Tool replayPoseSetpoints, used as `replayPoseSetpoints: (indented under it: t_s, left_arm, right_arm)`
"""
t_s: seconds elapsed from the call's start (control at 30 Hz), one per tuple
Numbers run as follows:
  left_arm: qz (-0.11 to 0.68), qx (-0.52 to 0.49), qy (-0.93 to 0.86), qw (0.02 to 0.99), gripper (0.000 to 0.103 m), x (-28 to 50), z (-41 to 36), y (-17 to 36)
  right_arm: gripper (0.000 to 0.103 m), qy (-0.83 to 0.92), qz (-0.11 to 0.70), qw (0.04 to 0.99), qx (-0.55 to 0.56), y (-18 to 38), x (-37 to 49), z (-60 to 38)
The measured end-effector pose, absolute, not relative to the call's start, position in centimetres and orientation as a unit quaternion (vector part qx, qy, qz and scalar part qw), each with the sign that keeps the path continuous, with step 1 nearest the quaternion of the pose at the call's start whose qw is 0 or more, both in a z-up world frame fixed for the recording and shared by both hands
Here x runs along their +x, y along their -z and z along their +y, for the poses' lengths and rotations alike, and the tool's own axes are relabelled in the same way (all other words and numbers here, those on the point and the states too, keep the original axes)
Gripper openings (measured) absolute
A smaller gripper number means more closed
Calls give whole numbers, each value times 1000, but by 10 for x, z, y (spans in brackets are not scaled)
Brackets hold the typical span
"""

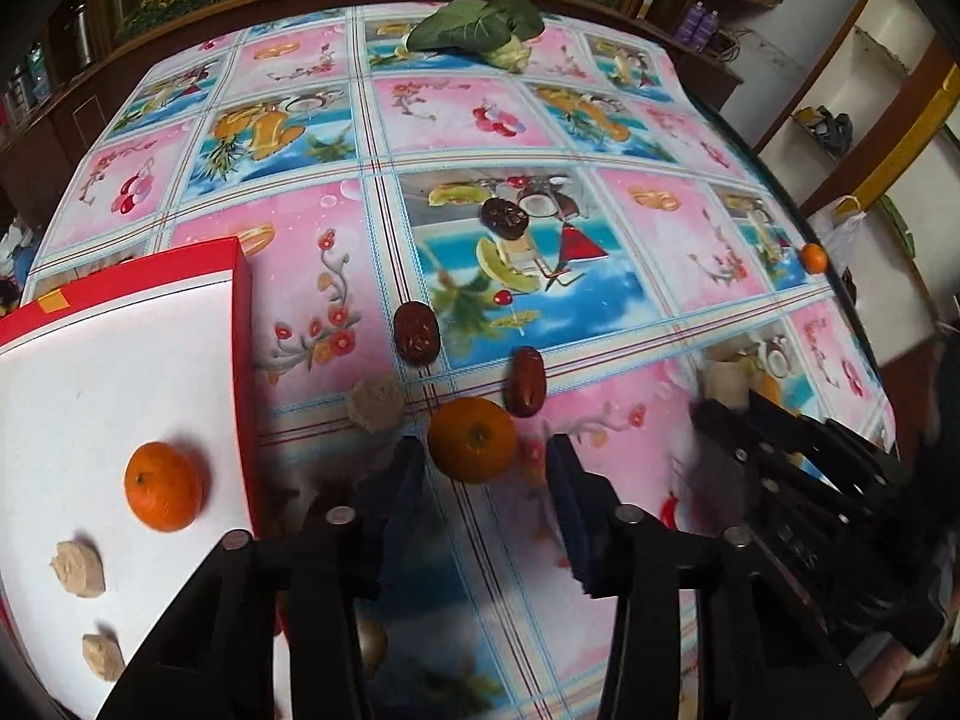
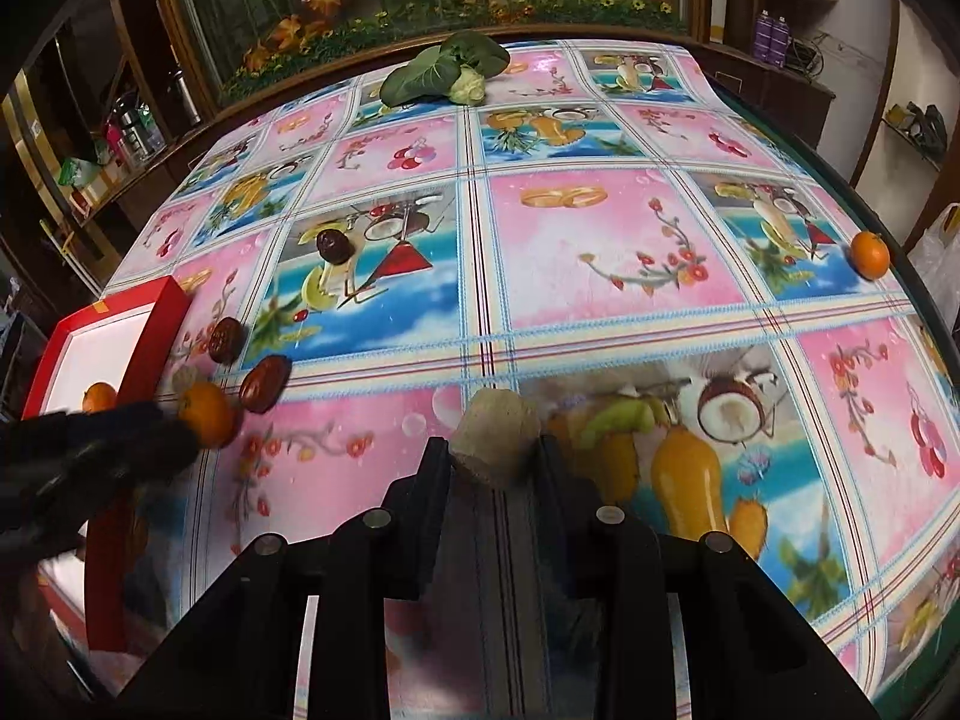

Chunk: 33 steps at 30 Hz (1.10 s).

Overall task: Organize fruits
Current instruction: 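Grasp an orange with the left tool while the right tool grasps a beige cube, then carry the orange and cube over the tray and open both tools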

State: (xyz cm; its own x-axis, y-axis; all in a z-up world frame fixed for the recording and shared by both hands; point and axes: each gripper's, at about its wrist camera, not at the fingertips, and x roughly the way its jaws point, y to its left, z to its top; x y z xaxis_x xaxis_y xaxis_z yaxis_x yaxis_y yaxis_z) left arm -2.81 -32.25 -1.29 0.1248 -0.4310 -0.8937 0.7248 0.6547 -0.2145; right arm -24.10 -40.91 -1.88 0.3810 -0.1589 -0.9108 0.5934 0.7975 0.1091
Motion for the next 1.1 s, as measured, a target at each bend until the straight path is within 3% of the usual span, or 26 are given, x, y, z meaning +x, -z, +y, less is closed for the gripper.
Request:
replayPoseSetpoints:
  t_s: [0.07, 0.1, 0.57, 0.87, 1.1]
  left_arm:
    - [530, 151, 378, 744, 37, -27, -329, 18]
    - [530, 158, 371, 746, 31, -27, -332, 20]
    - [537, 91, 411, 731, 28, -48, -282, 5]
    - [511, 10, 414, 753, 28, -42, -182, -41]
    - [487, -42, 345, 801, 28, -4, -90, -60]
  right_arm:
    - [30, 232, 503, 804, 216, 19, -243, -409]
    - [30, 232, 502, 805, 216, 19, -243, -409]
    - [30, 234, 510, 802, 203, 17, -249, -399]
    - [30, 206, 496, 819, 200, -11, -242, -368]
    - [29, 125, 478, 851, 178, -40, -190, -315]
